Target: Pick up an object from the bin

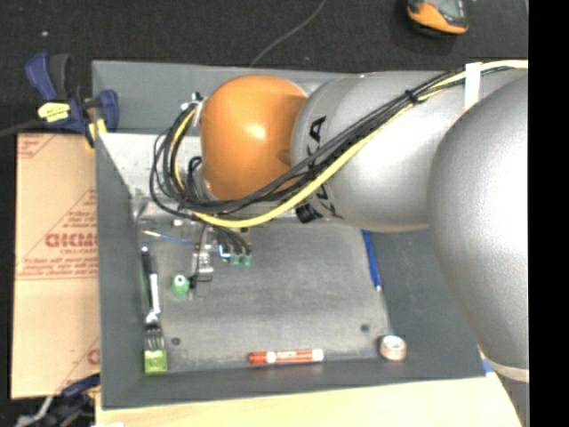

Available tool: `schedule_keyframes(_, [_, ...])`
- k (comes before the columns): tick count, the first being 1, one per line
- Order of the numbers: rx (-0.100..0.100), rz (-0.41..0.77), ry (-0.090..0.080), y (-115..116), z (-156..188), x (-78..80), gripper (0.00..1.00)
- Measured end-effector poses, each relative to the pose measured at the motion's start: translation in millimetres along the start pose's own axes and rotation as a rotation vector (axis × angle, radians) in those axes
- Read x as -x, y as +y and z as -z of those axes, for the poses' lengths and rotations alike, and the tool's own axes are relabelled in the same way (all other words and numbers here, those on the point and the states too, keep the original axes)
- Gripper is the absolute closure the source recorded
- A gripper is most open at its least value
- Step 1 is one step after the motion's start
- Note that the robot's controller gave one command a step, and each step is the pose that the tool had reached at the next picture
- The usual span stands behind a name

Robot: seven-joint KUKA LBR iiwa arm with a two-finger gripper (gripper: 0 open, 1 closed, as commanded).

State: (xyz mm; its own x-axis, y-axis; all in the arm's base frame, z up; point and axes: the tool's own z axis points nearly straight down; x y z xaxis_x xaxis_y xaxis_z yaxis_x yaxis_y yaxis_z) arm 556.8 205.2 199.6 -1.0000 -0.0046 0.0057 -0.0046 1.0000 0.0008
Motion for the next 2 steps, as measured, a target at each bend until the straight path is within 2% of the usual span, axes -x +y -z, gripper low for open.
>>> schedule_keyframes(1, [0.002,-0.004,-0.008,-1.0,5.1,1.8,0.0])
schedule_keyframes(2, [0.003,0.026,-0.012,11.9,-55.9,-3.8,0.0])
